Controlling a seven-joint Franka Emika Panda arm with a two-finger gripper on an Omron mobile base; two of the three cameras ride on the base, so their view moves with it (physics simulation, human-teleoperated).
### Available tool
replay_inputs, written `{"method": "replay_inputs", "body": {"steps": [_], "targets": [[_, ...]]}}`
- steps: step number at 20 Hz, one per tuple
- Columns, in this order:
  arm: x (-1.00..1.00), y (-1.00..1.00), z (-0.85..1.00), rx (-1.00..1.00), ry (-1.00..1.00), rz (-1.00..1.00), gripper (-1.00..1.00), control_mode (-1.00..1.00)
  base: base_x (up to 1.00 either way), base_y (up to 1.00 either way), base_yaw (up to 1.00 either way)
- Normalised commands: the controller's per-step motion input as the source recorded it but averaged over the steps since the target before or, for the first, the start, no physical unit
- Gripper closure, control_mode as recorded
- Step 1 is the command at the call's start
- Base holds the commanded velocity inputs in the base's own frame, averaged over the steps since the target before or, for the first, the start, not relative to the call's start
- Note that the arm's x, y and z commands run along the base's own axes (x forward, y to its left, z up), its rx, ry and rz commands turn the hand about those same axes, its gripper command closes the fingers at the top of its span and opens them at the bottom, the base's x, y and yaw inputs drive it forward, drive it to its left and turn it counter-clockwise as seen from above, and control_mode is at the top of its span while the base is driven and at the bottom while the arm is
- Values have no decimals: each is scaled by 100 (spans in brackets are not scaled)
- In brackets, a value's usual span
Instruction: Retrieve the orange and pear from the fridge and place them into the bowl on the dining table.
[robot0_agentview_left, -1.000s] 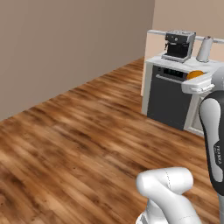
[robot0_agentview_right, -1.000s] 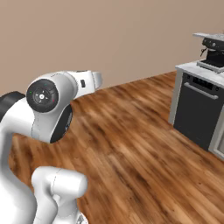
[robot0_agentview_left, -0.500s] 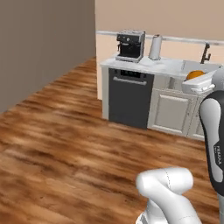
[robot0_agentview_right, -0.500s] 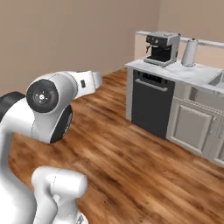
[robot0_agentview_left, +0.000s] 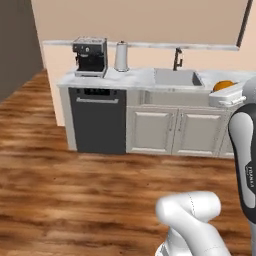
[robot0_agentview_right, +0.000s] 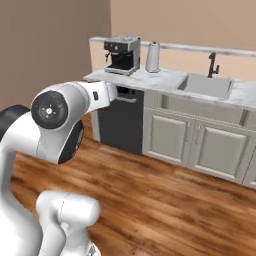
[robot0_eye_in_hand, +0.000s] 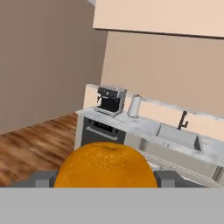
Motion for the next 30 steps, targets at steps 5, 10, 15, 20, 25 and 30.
{"method": "replay_inputs", "body": {"steps": [5, 10, 15, 20, 25, 30], "targets": [[0, 0, 0, 0, 0, 0, 100, 100, 53, 38, -54], [0, 0, 0, 0, 0, 0, 100, 100, 36, 58, -53], [0, 0, 0, 0, 0, 0, 100, 100, 9, 99, -41], [0, 0, 0, 0, 0, 0, 100, 100, 7, 100, -31], [0, 0, 0, 0, 0, 0, 100, 100, 4, 100, -20], [0, 0, 0, 0, 0, 0, 100, 100, 23, 100, -1]]}}
